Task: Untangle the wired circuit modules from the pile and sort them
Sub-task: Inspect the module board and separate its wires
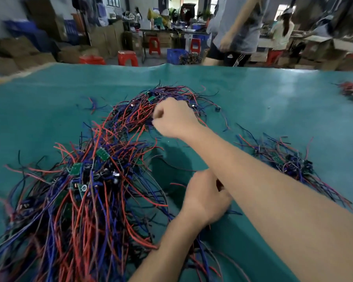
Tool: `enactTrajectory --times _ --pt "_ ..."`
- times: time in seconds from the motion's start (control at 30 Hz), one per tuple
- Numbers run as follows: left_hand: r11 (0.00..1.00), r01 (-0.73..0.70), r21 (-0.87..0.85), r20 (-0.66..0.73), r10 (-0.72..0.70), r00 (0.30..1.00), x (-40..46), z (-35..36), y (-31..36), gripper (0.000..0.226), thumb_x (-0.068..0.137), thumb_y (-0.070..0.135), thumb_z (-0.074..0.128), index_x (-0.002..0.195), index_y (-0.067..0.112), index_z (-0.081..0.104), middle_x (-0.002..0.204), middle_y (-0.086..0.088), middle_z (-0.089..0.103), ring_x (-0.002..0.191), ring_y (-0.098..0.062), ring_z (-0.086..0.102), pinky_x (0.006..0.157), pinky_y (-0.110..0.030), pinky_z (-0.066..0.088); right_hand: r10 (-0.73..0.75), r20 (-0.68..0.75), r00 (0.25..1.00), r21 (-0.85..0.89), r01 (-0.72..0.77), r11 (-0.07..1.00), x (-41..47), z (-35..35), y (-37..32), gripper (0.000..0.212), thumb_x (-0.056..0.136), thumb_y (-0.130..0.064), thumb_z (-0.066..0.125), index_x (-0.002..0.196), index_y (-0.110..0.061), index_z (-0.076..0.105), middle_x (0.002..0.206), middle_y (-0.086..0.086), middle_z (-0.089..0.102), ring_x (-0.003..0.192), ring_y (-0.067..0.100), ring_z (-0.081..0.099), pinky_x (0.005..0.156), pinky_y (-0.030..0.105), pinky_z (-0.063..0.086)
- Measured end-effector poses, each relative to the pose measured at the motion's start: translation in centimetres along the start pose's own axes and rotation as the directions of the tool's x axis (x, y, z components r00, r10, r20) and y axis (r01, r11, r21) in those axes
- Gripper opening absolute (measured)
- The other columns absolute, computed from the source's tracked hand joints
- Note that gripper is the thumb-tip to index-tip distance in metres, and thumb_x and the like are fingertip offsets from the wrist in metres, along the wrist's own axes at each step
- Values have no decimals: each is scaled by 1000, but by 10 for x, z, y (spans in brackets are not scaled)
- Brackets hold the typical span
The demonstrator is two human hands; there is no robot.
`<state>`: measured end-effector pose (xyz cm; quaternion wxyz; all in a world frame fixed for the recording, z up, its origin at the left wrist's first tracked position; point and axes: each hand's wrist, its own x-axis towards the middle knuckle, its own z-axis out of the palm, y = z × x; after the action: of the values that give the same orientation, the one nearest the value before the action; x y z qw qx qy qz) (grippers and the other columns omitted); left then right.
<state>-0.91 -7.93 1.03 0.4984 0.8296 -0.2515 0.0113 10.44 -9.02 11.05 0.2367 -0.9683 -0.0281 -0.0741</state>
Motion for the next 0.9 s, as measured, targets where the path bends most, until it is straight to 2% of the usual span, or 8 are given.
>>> enactTrajectory --times 0.07,0.13,0.33,0.4,0.5,0.7,0.8,0.9 --pt "999 39 -33 5 -39 999 2 1 -2 17 73 26 53 62 14 46 59 1 56 67 -35 55 57 -35 43 75 112 991 -92 -65 994 16 11 27 33 89 -16 61 119 -21 70 131 13 64 116 36 62 98 37 53" --pt "998 1 -71 -23 -3 1000 2 3 -4 18 76 23 57 64 14 45 60 -2 54 68 -39 53 56 -37 40 96 142 985 -49 -89 995 24 21 46 33 91 -13 63 122 -22 72 130 13 66 115 33 63 93 31 52" --pt "999 -32 -8 -26 32 999 1 0 -3 13 81 24 53 71 18 49 59 3 47 68 -33 50 56 -34 37 175 -135 975 258 -136 956 28 26 71 31 83 -1 66 79 -28 80 98 2 79 99 25 71 93 34 57" --pt "1000 -29 -9 -31 28 999 2 1 -3 5 85 20 57 85 19 62 64 6 54 67 -25 53 60 -31 43 245 -192 950 376 -159 913 25 18 78 29 78 -4 64 62 -26 75 80 0 78 89 27 74 85 40 61" --pt "999 12 -45 -47 -14 999 2 2 -7 10 85 18 60 91 20 68 66 8 60 60 -8 51 63 -24 44 333 -247 910 517 -167 840 18 -2 91 19 73 -10 63 62 -18 77 64 -1 74 72 22 74 70 37 63" --pt "975 71 -211 -150 -104 983 5 3 -9 11 97 23 55 101 20 64 79 3 72 75 -12 64 78 -37 54 402 -311 861 789 -1 614 -41 -41 112 11 64 -13 57 65 -13 69 55 4 67 43 11 53 42 18 40" --pt "929 105 -355 -211 -189 959 4 2 -7 22 102 37 45 98 23 62 82 4 73 70 -12 62 65 -44 56 379 -329 865 810 52 584 -87 -41 122 14 64 -12 55 60 -16 69 55 6 65 46 14 52 43 19 39" --pt "853 128 -506 -213 -267 940 4 1 -5 40 97 55 36 91 24 61 83 2 73 64 -10 61 48 -34 48 218 -224 950 791 47 610 -126 -32 125 17 64 -6 54 57 -15 68 54 9 62 49 16 53 45 20 40"
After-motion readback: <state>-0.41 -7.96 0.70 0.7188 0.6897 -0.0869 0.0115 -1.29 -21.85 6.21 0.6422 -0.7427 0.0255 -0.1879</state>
